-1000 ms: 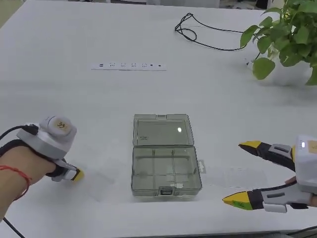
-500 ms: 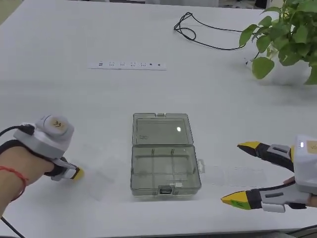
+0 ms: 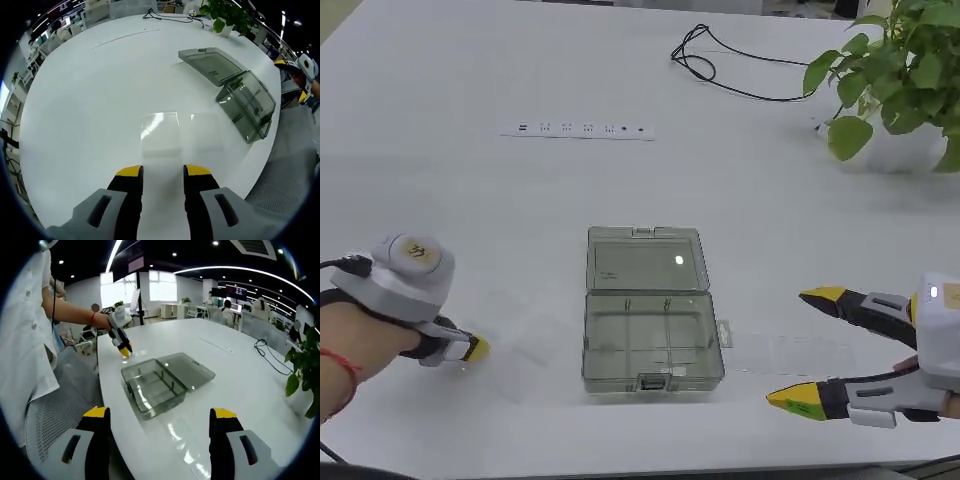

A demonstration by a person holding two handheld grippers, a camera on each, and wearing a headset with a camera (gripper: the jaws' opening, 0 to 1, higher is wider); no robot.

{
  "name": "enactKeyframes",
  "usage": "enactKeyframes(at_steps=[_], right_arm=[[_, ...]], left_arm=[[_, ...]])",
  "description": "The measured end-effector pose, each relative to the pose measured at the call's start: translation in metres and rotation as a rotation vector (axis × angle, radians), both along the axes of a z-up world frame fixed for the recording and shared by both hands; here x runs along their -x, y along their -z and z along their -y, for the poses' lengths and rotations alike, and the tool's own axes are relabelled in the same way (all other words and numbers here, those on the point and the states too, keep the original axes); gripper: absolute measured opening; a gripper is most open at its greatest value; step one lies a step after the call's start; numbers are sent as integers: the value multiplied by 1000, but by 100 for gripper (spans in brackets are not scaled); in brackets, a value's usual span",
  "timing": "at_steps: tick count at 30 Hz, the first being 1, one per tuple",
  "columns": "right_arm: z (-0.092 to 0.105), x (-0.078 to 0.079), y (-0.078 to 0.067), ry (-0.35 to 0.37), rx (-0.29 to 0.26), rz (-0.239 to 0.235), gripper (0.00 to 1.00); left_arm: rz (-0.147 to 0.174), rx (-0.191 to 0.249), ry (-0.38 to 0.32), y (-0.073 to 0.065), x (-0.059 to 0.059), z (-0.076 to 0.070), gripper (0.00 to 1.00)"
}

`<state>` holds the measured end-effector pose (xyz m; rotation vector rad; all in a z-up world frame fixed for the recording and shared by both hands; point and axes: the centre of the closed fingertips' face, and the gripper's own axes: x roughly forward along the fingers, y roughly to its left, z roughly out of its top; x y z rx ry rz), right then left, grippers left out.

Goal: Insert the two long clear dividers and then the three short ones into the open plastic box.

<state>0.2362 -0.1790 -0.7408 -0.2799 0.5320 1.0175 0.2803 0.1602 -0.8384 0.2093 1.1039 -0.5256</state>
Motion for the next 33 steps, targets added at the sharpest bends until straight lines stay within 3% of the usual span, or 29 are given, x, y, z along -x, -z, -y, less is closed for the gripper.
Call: enactKeyframes(at_steps=[9,14,24,33], right_arm=[[-8,-7,-17,24,-42,7,76],[-15,-14,-34,53,-82,15,71],[-42,-21,-70,100,-174,8,61],[-73,-22,-96,126,-263,-36,53]], left_arm=[[46,102,-56,-20,1,6,30],[95,174,-74,-40,-2,17,30],[183,368,-105,-86,-7,55,30],[218,511,-94,-116,-3,94,30]])
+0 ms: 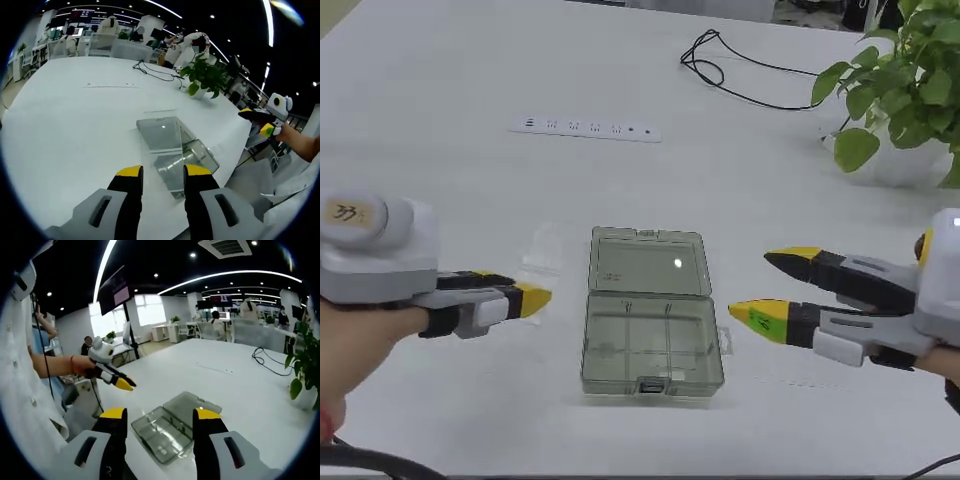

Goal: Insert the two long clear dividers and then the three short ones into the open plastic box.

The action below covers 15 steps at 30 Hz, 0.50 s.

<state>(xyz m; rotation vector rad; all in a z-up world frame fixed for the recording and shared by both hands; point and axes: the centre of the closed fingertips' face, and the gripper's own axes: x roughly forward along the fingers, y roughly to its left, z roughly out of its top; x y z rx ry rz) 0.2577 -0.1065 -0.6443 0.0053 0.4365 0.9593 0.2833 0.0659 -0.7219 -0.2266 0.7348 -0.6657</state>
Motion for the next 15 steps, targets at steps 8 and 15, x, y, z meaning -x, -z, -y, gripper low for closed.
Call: enactKeyframes(at_steps=[8,15], right_arm=[[-18,-3,-6,62,-61,-72,38],[-34,-3,-2,103,-98,-146,31]], left_arm=[[23,84,44,-16,14,38,30],[28,130,79,-25,27,64,30]])
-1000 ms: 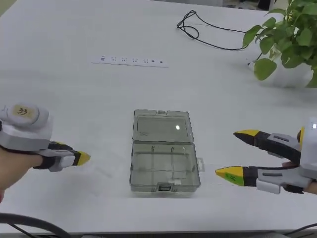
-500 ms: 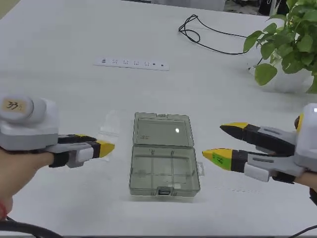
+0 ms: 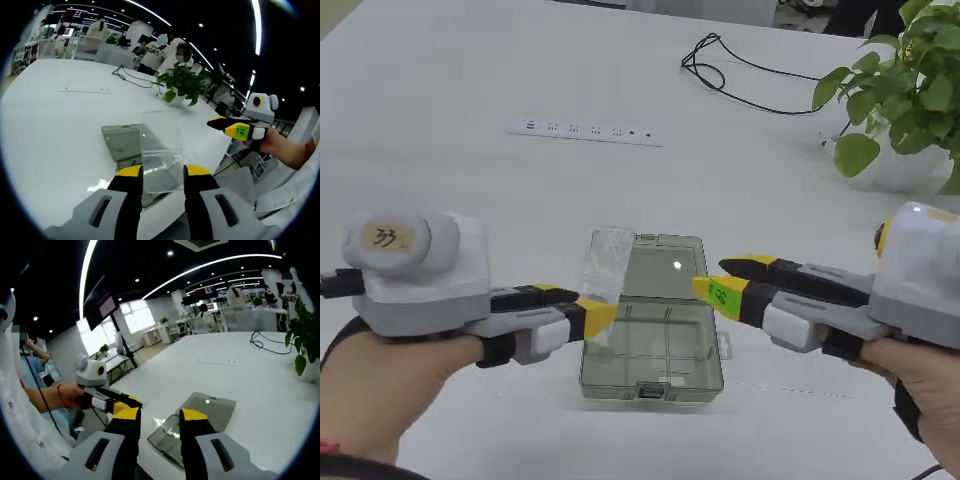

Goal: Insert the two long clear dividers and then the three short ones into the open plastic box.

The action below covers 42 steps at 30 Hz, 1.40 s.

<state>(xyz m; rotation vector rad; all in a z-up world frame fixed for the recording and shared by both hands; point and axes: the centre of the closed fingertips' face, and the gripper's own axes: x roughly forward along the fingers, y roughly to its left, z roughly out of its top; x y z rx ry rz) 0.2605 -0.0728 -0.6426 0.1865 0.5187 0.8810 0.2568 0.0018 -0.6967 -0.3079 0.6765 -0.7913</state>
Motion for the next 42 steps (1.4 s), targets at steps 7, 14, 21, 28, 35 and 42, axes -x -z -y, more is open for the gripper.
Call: enactKeyframes(at_steps=[7,14,21,28,35,42], right_arm=[[-18,4,14,8,2,-48,26],[-26,4,24,22,-12,-94,20],[-30,5,29,29,-23,-132,17],[-31,3,32,84,-55,-192,8],[-31,3,33,105,-58,-209,7],[-30,3,32,111,-60,-225,7]], left_arm=[[16,6,34,-6,6,16,30],[39,-13,74,-10,7,23,30],[49,-14,93,-11,9,28,30],[62,-20,100,-13,9,29,30],[66,-12,99,-14,8,29,28],[78,-9,117,-15,11,31,31]])
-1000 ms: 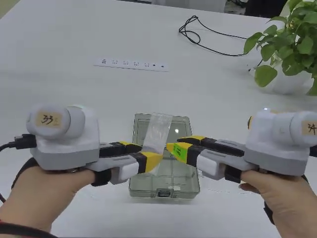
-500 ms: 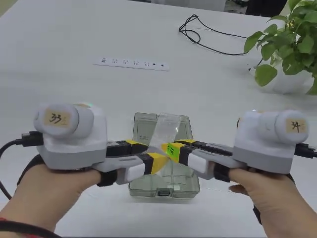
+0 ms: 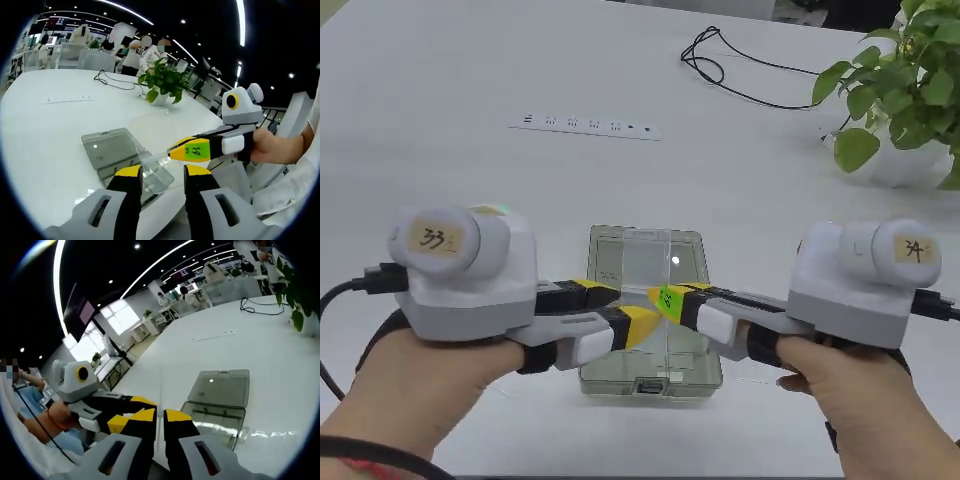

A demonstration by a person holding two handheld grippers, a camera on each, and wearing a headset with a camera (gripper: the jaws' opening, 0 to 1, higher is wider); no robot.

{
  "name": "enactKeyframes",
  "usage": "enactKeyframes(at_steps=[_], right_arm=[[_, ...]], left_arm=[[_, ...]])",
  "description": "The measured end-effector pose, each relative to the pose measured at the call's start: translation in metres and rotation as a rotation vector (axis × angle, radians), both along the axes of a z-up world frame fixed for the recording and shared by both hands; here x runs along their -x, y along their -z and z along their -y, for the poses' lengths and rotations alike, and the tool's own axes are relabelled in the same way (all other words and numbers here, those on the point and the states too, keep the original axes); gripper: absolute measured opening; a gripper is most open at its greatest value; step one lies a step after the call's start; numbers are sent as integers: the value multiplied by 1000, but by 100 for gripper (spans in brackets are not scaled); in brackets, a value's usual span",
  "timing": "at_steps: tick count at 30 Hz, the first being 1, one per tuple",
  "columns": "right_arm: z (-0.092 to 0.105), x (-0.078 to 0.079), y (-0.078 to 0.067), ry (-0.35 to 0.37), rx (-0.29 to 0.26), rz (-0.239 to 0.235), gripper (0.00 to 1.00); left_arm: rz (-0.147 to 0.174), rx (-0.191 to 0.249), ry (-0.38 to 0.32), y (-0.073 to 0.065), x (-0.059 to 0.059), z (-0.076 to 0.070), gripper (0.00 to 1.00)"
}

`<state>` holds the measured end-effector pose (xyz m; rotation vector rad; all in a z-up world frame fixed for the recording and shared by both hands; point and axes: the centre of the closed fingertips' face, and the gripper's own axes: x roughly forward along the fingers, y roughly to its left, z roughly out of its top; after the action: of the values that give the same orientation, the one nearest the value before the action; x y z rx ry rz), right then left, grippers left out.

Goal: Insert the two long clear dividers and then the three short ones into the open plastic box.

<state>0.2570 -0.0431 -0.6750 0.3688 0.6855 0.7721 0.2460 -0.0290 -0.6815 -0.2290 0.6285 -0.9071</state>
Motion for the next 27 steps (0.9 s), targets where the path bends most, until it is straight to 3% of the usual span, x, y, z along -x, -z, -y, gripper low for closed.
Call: enactKeyframes(at_steps=[9,14,23,27], right_arm=[[16,-11,0,33,25,-30,7],[28,-16,3,57,45,-87,7],[43,-23,12,86,130,-169,7],[49,-27,15,100,163,-181,7]], left_arm=[[37,-31,32,7,3,-13,41],[63,-61,59,13,4,-24,47],[107,-104,119,22,6,-40,60],[127,-123,153,28,8,-44,69]])
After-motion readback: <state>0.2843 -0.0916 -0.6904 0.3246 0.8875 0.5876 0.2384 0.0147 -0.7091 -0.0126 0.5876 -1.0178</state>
